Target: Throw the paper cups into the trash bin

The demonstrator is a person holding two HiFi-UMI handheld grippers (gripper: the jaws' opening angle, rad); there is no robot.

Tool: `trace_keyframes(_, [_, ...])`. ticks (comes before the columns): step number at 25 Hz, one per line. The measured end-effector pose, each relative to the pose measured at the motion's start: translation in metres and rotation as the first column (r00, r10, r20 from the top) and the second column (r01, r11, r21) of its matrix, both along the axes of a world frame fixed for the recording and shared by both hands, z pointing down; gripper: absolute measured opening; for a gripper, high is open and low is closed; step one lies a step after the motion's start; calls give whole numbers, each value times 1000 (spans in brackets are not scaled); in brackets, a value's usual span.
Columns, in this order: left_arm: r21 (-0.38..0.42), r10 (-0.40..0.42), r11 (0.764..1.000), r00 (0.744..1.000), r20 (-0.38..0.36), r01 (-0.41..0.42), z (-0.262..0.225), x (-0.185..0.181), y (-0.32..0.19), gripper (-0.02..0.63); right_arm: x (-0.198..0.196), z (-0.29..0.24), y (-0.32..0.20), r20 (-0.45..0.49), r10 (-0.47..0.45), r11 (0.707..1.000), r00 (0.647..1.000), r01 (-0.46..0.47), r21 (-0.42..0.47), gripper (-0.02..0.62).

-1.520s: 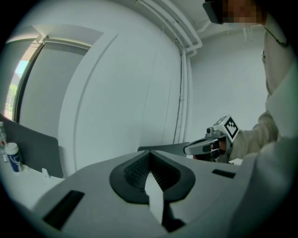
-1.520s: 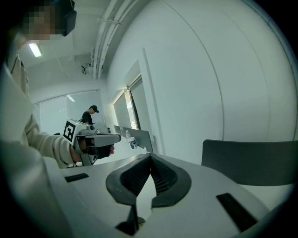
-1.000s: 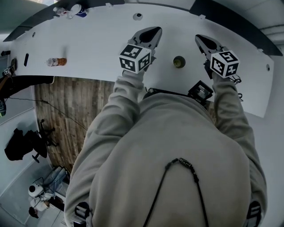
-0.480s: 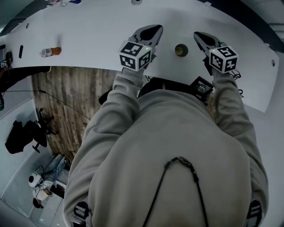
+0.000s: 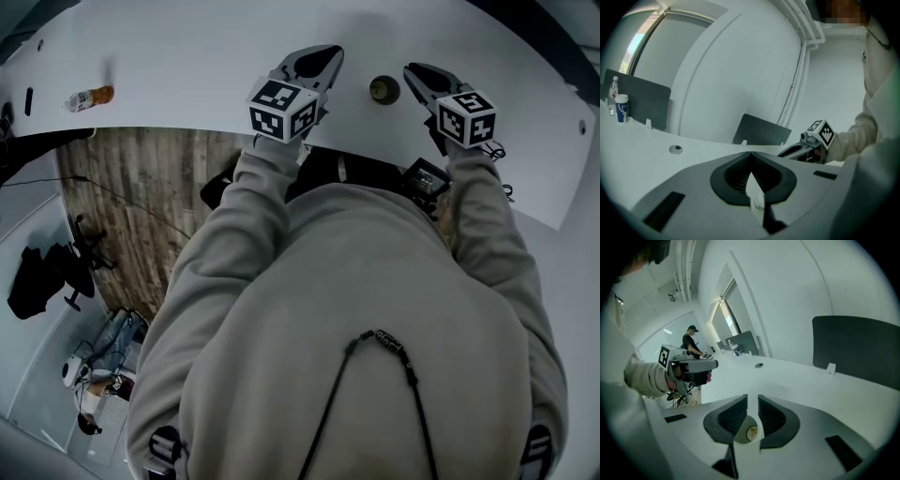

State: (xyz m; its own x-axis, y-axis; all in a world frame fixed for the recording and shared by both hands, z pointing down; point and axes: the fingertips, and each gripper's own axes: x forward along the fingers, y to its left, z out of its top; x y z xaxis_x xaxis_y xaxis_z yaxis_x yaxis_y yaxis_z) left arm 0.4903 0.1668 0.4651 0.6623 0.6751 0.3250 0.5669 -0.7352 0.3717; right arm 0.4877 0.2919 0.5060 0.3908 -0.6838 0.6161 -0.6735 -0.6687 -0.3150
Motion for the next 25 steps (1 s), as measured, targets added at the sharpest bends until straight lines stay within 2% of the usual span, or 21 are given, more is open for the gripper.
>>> trace_keyframes(2, [-4,4,1000,1000,16,-4,6,0,0,3,-2,10,0,27,-16,999,999,17,-30,134])
trace_keyframes(5, [-1,0,1000,999,49,0,24,-2,-2,3,-8,29,3,72,-19,999,997,22,-43,161])
trace_keyframes(13, [-3,-21,1000,994,111,22,56,-7,-6,3,-19,64,5,157,-28,998,987,37,-57,163])
trace_keyframes(16, [-4,-19,1000,993,114,19,59,-7,-2,3,-17,71,6,162,-8,997,987,20,-69,163])
trace_keyframes(23, [-5,-23,1000,991,128,24,61,-12,-1,3,-17,82,10,160,-23,987,987,47,-151,161])
trace_keyframes(25, [-7,-31,999,991,131,32,61,-15,-4,3,-16,83,12,157,-14,984,988,42,-172,117])
